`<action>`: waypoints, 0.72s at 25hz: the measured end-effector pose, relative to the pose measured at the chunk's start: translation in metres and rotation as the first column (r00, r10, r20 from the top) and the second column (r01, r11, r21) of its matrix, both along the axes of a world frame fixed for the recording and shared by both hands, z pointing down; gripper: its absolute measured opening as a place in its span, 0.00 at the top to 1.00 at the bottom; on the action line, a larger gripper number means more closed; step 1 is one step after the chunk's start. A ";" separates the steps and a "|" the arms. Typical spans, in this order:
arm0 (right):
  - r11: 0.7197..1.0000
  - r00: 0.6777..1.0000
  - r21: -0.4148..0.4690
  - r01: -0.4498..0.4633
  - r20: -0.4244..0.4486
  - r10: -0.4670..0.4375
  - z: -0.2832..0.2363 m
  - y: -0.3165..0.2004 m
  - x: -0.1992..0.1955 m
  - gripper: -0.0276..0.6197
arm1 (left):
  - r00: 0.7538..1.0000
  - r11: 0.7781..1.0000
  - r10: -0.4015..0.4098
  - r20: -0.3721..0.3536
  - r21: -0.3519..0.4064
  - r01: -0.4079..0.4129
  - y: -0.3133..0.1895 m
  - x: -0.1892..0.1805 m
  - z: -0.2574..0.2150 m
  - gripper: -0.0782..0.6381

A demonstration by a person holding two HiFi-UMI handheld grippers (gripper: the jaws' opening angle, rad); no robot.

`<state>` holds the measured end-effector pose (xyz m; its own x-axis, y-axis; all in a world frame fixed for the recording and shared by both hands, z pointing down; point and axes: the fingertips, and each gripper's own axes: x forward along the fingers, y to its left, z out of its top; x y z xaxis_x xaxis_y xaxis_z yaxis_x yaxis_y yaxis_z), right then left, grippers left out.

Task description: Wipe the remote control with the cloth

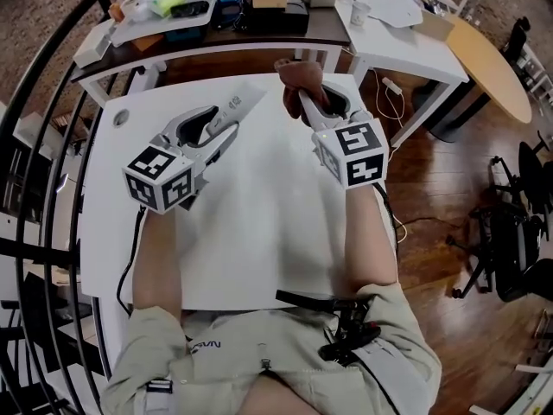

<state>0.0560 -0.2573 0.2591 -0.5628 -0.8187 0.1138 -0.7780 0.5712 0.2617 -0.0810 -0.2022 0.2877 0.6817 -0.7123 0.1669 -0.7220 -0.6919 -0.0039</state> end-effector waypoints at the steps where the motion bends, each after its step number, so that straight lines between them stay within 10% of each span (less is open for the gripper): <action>1: 1.000 1.000 0.030 -0.002 0.018 0.002 -0.012 0.007 0.002 0.82 | 1.000 1.000 -0.007 -0.020 0.016 0.008 0.004 0.001 -0.008 0.58; 13: 0.926 0.991 0.375 -0.040 0.131 -0.010 -0.129 0.090 0.019 0.82 | 0.971 0.965 -0.078 -0.227 0.226 0.130 0.046 0.011 -0.103 0.58; 18: 0.876 0.991 0.479 -0.056 0.136 -0.011 -0.160 0.113 0.023 0.82 | 0.975 0.924 -0.109 -0.191 0.342 0.170 0.055 0.022 -0.138 0.58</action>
